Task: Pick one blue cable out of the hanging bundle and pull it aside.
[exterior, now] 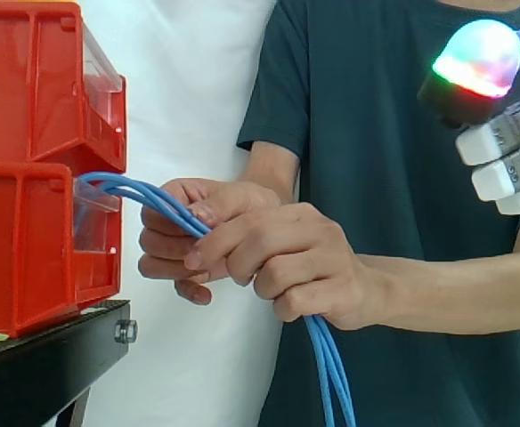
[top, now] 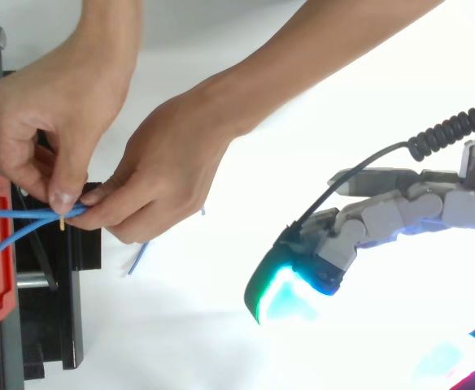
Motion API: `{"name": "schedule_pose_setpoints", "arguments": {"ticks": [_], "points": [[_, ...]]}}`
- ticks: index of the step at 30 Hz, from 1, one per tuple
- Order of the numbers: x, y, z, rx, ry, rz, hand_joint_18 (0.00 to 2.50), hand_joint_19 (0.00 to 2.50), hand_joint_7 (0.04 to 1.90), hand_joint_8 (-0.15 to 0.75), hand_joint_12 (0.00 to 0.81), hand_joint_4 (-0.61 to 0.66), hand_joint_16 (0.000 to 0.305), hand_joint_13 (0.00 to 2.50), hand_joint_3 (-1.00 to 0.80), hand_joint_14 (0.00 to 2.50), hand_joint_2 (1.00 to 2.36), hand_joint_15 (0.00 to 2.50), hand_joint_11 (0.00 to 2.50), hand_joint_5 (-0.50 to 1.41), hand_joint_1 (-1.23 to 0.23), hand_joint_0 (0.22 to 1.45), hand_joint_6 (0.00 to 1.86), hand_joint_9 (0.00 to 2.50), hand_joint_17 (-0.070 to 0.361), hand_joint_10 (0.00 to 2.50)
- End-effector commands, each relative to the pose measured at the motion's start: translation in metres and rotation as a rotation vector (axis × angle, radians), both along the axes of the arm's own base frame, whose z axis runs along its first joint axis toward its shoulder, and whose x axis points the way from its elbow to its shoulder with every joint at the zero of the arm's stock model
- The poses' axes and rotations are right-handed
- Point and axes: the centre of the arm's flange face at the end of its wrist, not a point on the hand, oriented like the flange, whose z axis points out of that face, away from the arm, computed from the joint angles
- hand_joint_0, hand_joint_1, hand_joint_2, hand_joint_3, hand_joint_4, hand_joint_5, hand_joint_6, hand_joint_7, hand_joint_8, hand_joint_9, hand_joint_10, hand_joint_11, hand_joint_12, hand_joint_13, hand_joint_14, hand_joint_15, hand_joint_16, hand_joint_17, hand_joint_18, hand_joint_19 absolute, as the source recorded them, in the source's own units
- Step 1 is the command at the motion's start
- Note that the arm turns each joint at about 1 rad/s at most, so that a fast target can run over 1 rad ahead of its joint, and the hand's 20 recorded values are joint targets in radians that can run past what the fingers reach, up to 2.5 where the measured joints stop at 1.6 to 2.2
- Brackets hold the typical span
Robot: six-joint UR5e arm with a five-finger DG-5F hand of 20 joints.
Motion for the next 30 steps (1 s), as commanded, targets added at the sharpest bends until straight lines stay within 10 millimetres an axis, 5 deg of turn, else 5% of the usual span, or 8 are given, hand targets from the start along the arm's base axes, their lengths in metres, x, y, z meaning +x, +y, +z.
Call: {"name": "schedule_pose_setpoints", "arguments": {"ticks": [1,8,16,30], "points": [[0.0001,0.0,0.0,0.0,0.0,0.0,0.07,0.12,0.69,0.196,0.229,0.03,0.02,0.33,-0.43,0.0,1.0,0.03,0.22,-0.25,-0.58,0.5,0.5,0.52,0.046,0.01],[0.0001,0.0,0.0,0.0,0.0,0.0,0.1,0.15,0.73,0.216,0.249,0.05,0.022,0.38,-0.43,0.0,1.01,0.11,0.46,-0.25,-0.58,0.5,0.5,0.56,0.05,0.01],[-0.0002,-0.0001,-0.0007,0.0,0.002,0.0,0.11,0.16,0.72,0.195,0.248,0.05,0.023,0.38,-0.43,0.0,1.0,0.09,0.12,-0.25,-0.58,0.5,0.5,0.43,0.052,0.0],[-0.0002,-0.0001,-0.0007,0.0,0.002,0.0,0.1,0.15,0.71,0.192,0.23,0.05,0.022,0.37,-0.43,0.0,1.01,0.03,0.0,-0.24,-0.59,0.5,0.5,0.43,0.05,0.0]]}}
